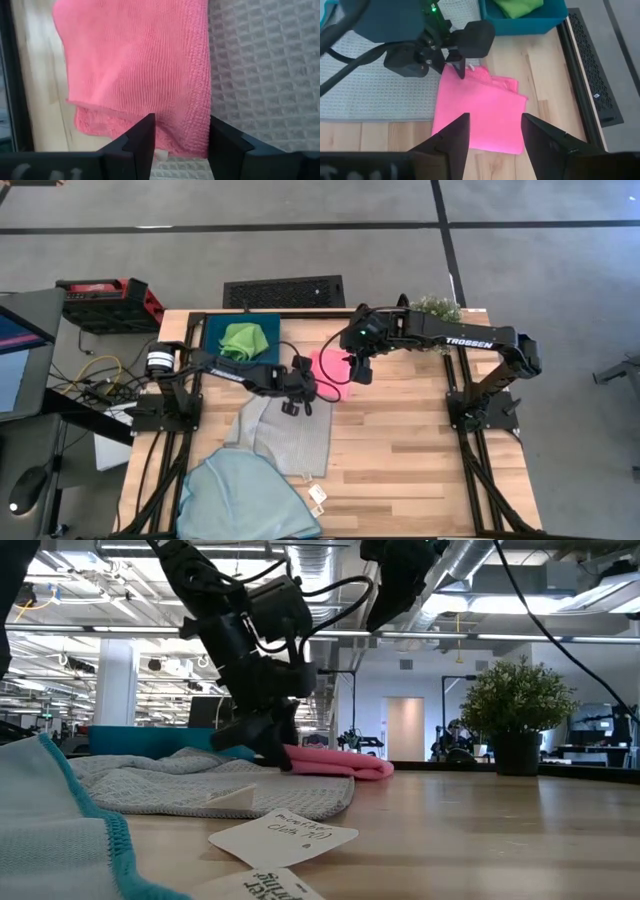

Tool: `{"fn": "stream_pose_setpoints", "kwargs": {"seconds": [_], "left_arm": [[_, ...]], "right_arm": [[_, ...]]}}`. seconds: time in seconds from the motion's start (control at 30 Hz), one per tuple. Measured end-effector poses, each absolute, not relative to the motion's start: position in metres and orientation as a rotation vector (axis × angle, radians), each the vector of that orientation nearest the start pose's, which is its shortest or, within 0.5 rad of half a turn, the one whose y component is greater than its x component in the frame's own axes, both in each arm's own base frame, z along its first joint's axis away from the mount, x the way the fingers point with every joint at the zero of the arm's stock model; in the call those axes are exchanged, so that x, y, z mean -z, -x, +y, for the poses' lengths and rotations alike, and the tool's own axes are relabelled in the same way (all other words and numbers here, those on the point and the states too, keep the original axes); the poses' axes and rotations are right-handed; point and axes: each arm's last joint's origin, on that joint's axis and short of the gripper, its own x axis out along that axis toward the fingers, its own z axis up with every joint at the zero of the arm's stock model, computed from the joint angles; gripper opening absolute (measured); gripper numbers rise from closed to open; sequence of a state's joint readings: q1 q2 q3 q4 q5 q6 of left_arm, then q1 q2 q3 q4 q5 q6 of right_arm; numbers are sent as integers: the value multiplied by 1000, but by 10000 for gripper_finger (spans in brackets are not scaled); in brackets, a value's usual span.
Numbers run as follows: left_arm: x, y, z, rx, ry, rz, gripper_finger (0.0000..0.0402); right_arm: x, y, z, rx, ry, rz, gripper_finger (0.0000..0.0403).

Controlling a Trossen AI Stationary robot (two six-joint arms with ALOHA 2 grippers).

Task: Fold microfiber towels
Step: Put the pink cloth into the blue bin

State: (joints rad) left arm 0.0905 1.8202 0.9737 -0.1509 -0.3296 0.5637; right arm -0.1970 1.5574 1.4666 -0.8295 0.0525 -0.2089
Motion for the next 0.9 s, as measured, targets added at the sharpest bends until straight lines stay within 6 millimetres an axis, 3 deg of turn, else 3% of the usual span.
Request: {"fn": "stream_pose_setpoints", "kwargs": {"seconds": [0.13, 0.37, 0.57, 0.9], "left_arm": [[-134, -339, 42, -29, -631, 1106, 109], [-131, -333, 48, -56, -549, 1162, 9], [-138, -332, 55, -120, -453, 1201, 3], [-187, -352, 75, -78, -492, 1230, 1]], "right_arm": [[-328, -318, -65, 135, 126, 940, 201], [-328, -318, -66, 137, 126, 940, 201], [-328, -318, -66, 137, 126, 940, 201], [-328, -318, -66, 137, 126, 940, 201]]}}
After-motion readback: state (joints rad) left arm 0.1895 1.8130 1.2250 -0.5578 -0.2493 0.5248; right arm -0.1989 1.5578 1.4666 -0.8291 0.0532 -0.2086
